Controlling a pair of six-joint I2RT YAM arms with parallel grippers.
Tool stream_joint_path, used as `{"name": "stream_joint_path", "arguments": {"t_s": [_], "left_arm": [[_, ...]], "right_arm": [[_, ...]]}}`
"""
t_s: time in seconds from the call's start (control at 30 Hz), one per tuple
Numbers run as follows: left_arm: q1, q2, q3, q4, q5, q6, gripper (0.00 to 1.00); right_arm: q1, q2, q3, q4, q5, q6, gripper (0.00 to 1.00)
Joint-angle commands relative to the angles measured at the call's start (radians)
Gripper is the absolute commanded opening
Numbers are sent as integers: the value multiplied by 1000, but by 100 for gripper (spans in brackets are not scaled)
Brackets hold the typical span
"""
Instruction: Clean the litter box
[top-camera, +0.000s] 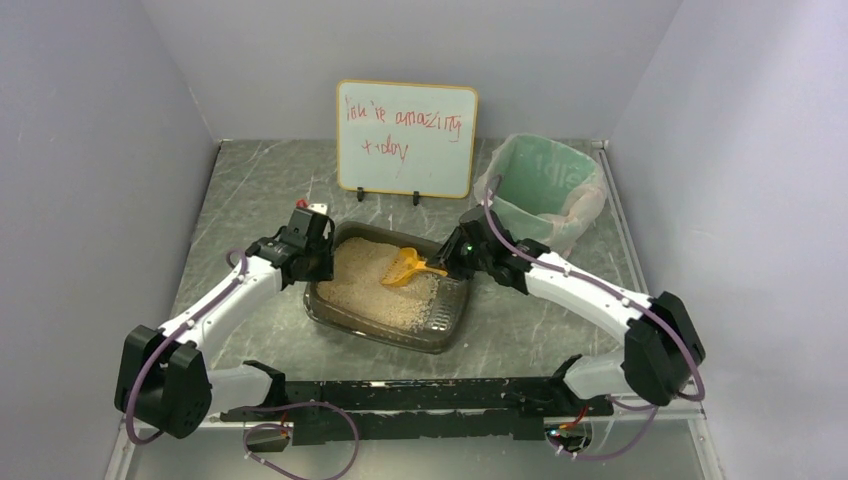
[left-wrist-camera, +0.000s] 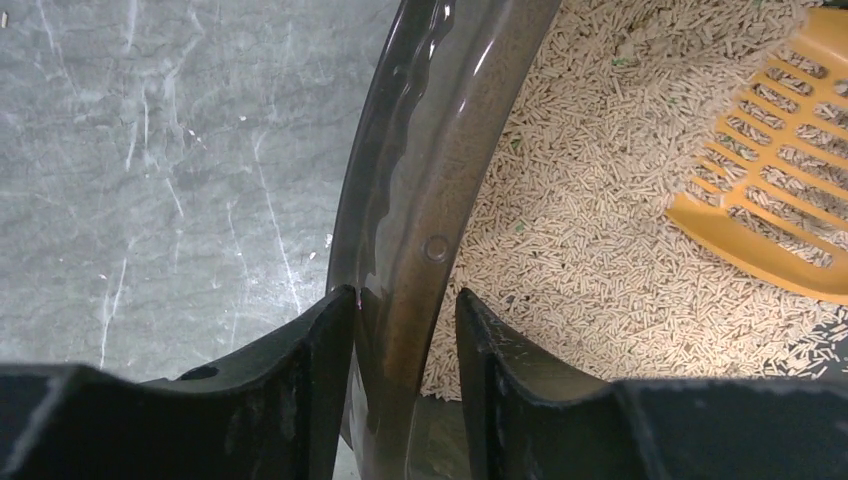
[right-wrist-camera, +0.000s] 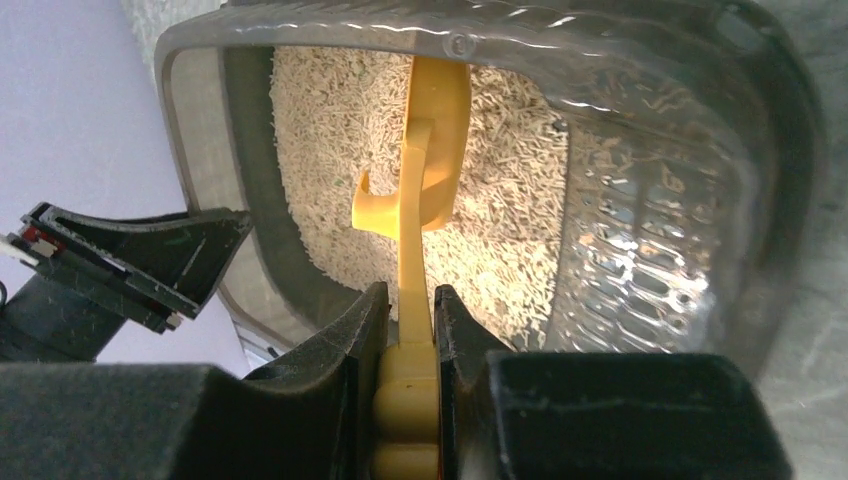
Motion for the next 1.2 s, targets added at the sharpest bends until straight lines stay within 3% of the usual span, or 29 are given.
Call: {"name": "stream_joint_path", "arguments": {"t_s": [0.0,0.1,0.47,0.77,1.17], "left_arm": [[-6,20,13,20,54,4,44],[-6,23,12,21,57,8,40],[-6,30,9,30,71,18,29],[-9,27,7,32,71,20,27],[-9,16,8,30,62,18,27]], "right_arm": [[14,99,43,98,35,16,0],[22,168,62,152,35,1,0],[57,367,43,568,-246,-104,0],[94,470,19,907,-495,-85,0],[99,337,-88,946,-488,-98,0]]}}
